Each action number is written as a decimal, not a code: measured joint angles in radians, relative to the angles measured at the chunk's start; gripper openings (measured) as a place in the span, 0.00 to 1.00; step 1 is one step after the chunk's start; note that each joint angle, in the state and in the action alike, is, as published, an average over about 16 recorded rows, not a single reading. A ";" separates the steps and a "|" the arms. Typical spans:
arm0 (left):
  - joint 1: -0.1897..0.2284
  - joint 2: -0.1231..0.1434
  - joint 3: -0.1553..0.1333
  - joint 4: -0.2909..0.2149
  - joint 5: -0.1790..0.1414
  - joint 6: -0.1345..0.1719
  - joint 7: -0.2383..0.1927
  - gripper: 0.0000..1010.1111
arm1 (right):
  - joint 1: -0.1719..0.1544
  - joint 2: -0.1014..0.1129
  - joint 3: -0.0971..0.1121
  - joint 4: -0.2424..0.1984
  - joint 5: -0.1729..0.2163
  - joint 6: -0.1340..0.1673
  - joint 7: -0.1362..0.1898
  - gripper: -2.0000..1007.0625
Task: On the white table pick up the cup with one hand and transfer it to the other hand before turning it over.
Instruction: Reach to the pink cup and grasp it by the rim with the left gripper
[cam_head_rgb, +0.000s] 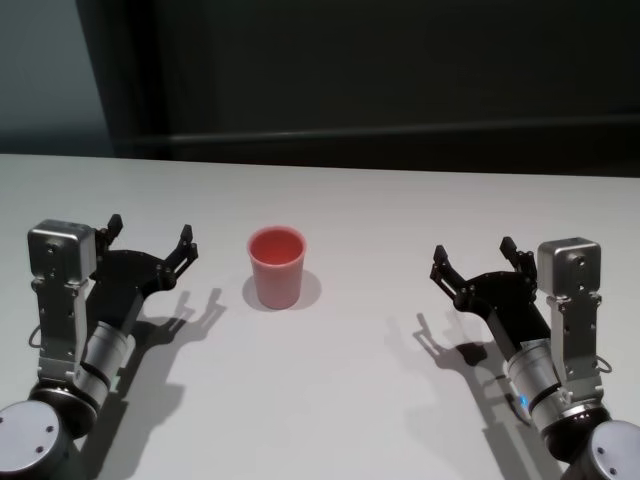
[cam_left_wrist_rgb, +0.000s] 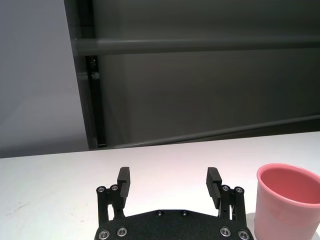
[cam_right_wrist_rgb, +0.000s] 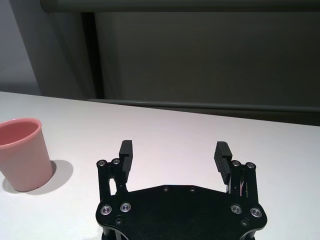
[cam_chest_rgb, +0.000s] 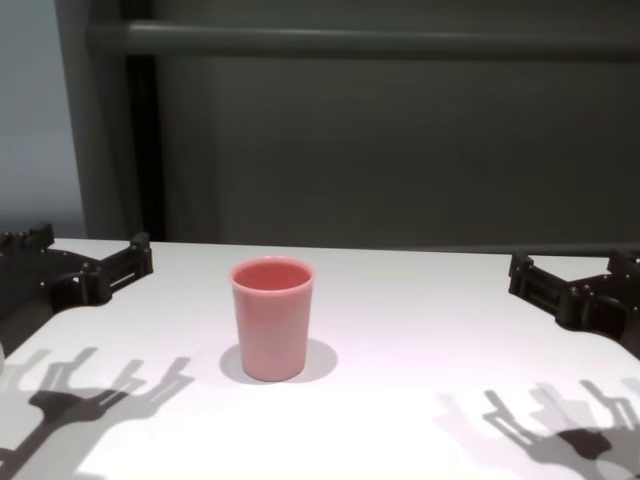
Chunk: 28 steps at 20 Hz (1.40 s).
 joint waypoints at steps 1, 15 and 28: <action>0.000 0.000 0.000 0.000 0.000 0.000 0.000 0.99 | 0.000 0.000 0.000 0.000 0.000 0.000 0.000 1.00; 0.000 0.000 0.000 0.000 0.000 0.000 0.000 0.99 | 0.000 0.000 0.000 0.000 0.000 0.000 0.000 1.00; 0.000 0.000 0.000 0.000 0.000 0.000 0.000 0.99 | 0.000 0.000 0.000 0.000 0.000 0.000 0.000 1.00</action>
